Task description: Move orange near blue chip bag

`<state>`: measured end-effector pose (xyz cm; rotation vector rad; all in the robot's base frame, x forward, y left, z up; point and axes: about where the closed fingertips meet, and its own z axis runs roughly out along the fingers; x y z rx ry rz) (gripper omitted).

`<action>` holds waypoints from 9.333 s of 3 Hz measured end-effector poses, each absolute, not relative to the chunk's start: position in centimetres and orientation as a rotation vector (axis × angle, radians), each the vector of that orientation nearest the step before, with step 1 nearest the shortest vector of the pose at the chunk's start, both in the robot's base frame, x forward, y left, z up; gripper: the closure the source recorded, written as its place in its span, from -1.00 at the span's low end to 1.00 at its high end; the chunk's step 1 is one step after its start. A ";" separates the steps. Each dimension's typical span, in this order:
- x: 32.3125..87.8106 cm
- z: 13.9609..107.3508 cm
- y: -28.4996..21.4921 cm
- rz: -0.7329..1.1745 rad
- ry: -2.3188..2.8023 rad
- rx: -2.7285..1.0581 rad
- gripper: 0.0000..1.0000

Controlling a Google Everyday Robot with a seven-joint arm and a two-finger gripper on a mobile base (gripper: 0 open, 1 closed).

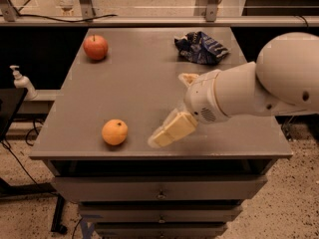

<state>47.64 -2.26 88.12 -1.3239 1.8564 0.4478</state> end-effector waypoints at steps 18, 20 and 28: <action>65.7 93.3 -15.4 0.203 1.691 -1.073 1.00; 71.3 91.1 -21.0 0.192 1.748 -0.931 1.00; 70.4 83.5 -19.2 0.288 1.904 -0.811 0.17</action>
Offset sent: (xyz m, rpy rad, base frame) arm 0.0314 0.1104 -0.0024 0.2710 -0.0760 -0.0209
